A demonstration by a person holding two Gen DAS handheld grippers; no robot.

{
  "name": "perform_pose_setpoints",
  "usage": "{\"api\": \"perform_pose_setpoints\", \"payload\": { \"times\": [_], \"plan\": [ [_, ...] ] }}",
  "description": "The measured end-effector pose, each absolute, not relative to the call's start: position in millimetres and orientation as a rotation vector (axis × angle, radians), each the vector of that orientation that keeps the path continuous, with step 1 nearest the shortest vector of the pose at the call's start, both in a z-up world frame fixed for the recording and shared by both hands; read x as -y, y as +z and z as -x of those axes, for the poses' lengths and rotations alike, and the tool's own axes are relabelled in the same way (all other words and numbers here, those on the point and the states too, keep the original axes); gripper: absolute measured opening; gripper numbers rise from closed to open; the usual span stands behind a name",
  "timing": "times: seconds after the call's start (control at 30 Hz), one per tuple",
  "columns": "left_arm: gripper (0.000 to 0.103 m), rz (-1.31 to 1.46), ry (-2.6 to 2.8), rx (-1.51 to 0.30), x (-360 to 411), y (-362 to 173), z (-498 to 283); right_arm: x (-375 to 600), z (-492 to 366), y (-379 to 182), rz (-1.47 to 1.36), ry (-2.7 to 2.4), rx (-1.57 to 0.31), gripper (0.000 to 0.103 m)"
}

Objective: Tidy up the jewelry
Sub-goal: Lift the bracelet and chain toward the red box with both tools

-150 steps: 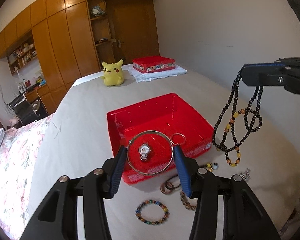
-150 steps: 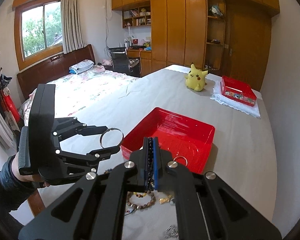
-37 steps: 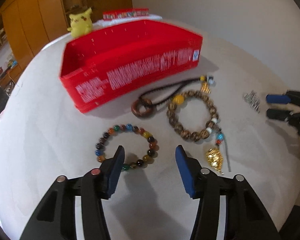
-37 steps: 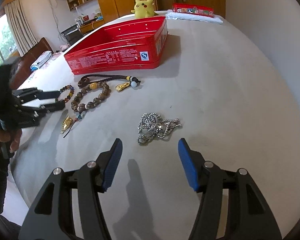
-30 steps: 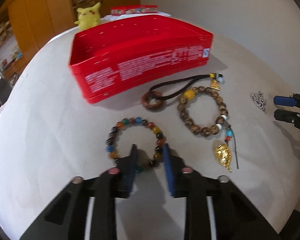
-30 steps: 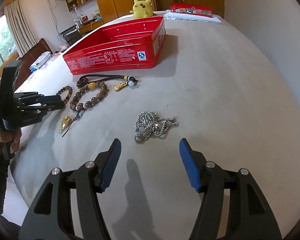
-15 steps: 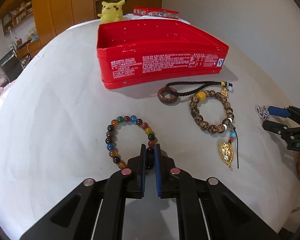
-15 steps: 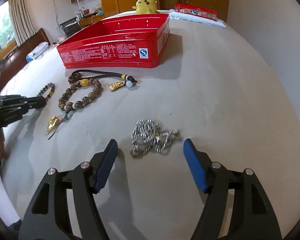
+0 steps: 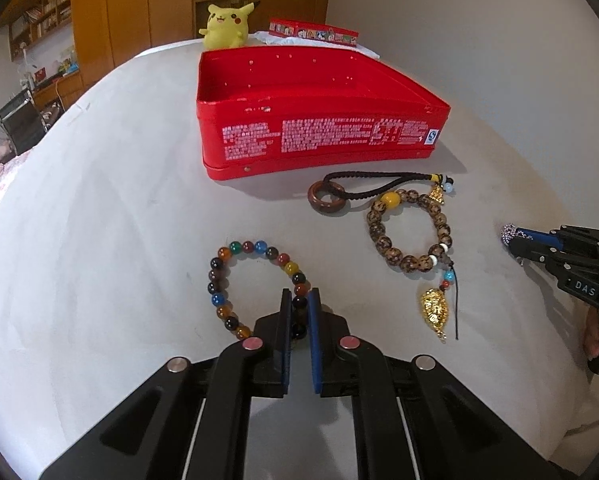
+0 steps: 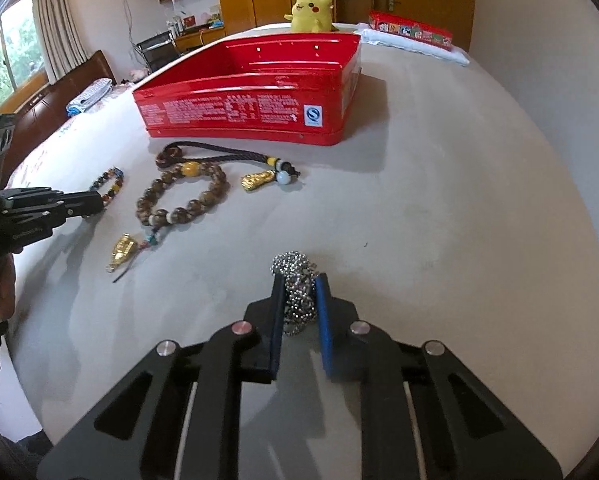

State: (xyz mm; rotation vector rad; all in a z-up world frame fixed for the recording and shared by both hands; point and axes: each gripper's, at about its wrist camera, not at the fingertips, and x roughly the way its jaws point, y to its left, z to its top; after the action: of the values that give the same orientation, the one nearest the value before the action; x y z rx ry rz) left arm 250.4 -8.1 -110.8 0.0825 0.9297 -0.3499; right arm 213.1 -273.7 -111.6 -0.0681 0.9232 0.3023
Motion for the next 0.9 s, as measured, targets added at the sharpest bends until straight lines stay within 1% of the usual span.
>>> {"api": "perform_pose_setpoints", "payload": {
  "times": [0.5,0.9],
  "plan": [
    [0.007,-0.087,-0.358,-0.883,10.1,-86.9,-237.2,268.5,-202.6,-86.0,0.055,0.334,-0.886,0.014],
    [0.007,-0.108,-0.376,-0.823,13.2,-56.2,-234.3,261.3,-200.4,-64.2,0.054,0.365,-0.853,0.014]
  ]
}}
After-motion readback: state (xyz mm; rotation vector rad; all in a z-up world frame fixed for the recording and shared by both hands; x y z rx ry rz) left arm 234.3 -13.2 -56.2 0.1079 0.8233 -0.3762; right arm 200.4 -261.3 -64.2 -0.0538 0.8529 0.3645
